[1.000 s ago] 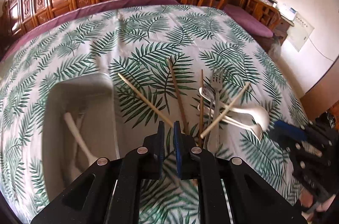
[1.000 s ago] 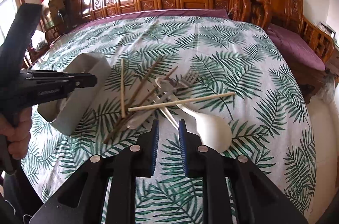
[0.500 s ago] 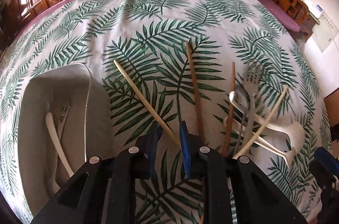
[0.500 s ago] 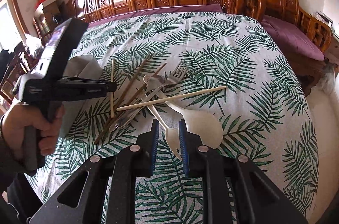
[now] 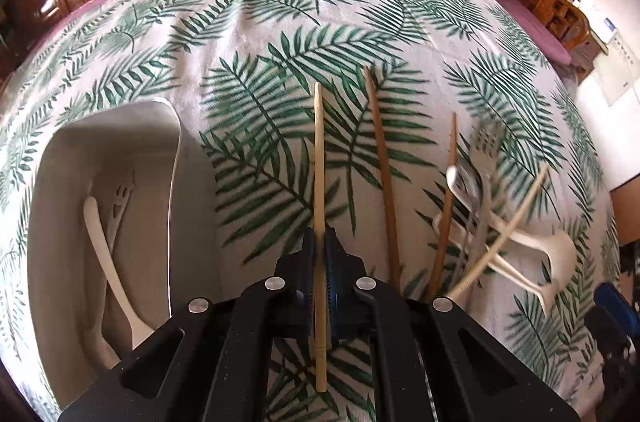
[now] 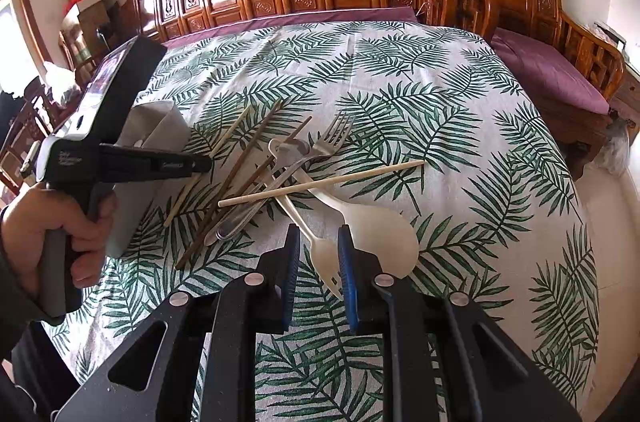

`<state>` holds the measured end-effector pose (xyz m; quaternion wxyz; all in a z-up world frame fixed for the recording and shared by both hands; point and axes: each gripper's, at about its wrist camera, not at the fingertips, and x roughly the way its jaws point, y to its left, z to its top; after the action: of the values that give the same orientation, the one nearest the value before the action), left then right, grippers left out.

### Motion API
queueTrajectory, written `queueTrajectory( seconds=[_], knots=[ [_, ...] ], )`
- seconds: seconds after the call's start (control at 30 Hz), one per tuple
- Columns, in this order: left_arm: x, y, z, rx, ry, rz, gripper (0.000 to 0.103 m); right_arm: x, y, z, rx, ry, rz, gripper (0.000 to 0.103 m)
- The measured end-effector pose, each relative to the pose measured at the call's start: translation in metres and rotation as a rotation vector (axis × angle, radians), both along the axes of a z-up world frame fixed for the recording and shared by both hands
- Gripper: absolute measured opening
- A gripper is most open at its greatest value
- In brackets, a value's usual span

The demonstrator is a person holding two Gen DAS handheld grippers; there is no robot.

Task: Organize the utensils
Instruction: 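Move the left tool back to the pile and grasp a wooden chopstick, then lift the chopstick with the left tool toward the tray while the right tool reaches the pile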

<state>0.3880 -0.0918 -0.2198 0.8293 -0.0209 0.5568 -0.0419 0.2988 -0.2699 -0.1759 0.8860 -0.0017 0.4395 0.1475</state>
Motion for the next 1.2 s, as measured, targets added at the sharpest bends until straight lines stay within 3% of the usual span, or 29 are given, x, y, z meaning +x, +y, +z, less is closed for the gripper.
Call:
queueTrajectory(
  seconds=[0.47, 0.53, 0.7, 1.07, 1.2],
  knots=[
    [-0.068, 0.018, 0.054, -0.121, -0.170, -0.097, 0.004, 0.028, 0.020, -0.004, -0.003, 0.029, -0.043, 0.022],
    [-0.083, 0.023, 0.058, -0.128, -0.190, -0.104, 0.004, 0.035, 0.024, -0.008, 0.001, 0.039, -0.055, 0.035],
    [-0.111, 0.033, 0.068, -0.113, -0.238, -0.119, 0.004, 0.053, 0.030, -0.022, 0.038, 0.084, -0.101, 0.036],
    [-0.146, 0.055, 0.087, -0.121, -0.259, -0.118, 0.004, 0.084, 0.033, -0.043, 0.043, 0.191, -0.207, 0.036],
    [-0.150, 0.062, 0.096, -0.118, -0.252, -0.129, 0.004, 0.099, 0.040, -0.043, -0.003, 0.224, -0.220, 0.036]
  ],
)
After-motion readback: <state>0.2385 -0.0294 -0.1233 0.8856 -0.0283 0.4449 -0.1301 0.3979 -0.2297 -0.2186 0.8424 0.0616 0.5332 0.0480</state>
